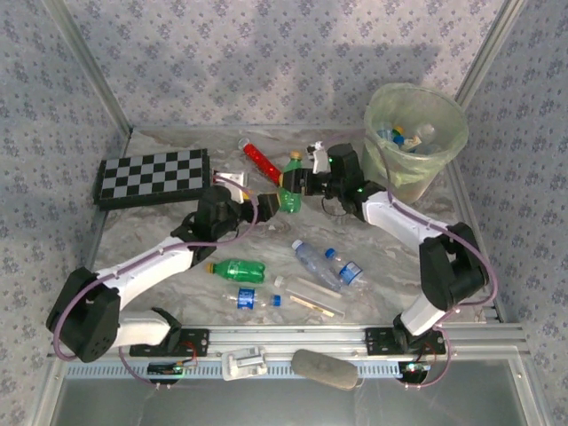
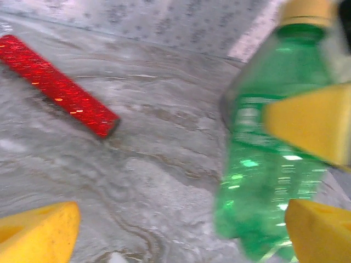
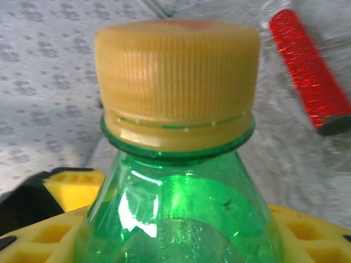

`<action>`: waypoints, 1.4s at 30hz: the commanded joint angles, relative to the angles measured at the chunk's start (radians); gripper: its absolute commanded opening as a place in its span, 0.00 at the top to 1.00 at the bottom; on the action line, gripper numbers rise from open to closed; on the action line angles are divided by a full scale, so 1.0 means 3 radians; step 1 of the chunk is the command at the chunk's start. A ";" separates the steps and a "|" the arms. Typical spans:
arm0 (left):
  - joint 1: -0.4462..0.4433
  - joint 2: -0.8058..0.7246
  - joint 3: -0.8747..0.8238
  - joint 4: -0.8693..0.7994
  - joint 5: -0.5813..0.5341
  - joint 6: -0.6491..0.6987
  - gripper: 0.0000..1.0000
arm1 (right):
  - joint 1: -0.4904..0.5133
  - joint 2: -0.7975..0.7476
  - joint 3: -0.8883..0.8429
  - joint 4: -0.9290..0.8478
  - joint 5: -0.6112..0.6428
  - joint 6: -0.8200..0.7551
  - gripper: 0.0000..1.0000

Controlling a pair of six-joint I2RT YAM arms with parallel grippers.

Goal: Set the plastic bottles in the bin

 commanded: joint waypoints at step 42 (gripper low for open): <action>0.0378 0.0245 0.0060 -0.0855 -0.0564 -0.0933 0.00 | -0.1763 0.0327 0.2565 -0.2501 0.2031 -0.1582 0.41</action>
